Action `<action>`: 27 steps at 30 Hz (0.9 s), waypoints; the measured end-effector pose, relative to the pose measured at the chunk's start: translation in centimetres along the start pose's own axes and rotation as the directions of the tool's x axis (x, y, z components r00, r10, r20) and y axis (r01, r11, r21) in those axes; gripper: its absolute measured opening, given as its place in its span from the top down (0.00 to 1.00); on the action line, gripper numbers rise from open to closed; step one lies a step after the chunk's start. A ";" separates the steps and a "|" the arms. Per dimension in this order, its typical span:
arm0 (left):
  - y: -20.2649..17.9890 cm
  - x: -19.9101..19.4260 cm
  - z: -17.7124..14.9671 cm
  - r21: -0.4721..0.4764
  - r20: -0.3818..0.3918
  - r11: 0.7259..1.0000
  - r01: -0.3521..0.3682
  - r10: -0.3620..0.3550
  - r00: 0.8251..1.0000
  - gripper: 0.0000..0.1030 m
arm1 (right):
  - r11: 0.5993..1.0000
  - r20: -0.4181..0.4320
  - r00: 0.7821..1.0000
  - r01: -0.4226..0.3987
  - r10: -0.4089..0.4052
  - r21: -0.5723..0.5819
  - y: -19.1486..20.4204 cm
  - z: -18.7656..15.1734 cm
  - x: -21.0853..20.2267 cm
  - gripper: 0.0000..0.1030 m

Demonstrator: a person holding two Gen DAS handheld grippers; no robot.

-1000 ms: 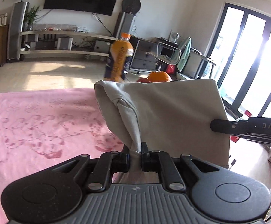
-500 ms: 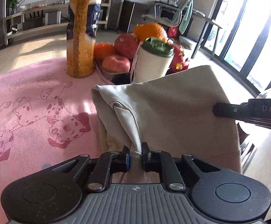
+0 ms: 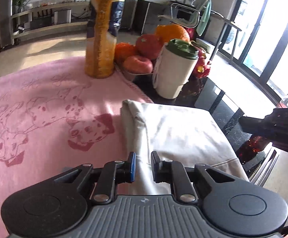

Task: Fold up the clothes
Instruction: 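Lift the folded sweatshirt with both grippers and carry it to the black table, then lower the folded sweatshirt onto the black glass table with both grippers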

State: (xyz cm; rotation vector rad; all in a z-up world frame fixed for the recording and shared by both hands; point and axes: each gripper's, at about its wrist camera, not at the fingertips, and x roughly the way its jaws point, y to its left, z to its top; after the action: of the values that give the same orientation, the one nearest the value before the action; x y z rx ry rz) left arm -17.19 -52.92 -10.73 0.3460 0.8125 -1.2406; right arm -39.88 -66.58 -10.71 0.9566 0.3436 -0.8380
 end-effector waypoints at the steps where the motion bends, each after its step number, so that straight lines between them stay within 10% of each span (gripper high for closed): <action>1: -0.4 0.8 0.1 0.006 0.001 1.000 0.002 -0.002 1.000 0.85 | 1.000 -0.028 0.999 -0.021 0.021 0.013 0.0 0.1 0.8 0.96; 7: 1.5 6.8 0.9 -0.140 -0.015 0.990 -0.021 0.019 1.000 0.87 | 0.939 -0.169 0.964 -0.143 0.203 0.314 -5.1 0.2 7.0 0.94; 12: 3.2 8.0 0.1 -0.204 -0.060 0.978 -0.044 0.032 0.998 0.79 | 0.929 -0.185 0.976 -0.039 0.114 0.368 -8.2 -0.6 7.9 1.00; 17: 3.4 5.2 -0.8 -0.058 -0.102 0.977 -0.207 0.200 0.975 0.89 | 0.973 -0.072 0.977 0.205 -0.199 0.102 -4.9 -0.7 2.9 0.93; 21: 2.6 1.4 -2.5 -0.031 -0.113 0.994 -0.107 0.102 0.988 0.88 | 0.993 -0.022 0.999 0.040 -0.037 0.110 -3.8 -2.3 -1.2 0.93; 27: -0.9 1.2 -4.3 0.077 -0.097 0.996 -0.051 0.058 0.994 0.86 | 0.996 -0.131 0.987 0.092 -0.089 0.021 -2.6 -4.7 -0.3 0.93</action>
State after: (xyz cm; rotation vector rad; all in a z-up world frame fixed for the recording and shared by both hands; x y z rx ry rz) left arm -19.47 -51.26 -14.35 0.4908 0.8375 -1.2119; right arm -41.60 -63.31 -14.65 1.0295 0.4924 -0.8664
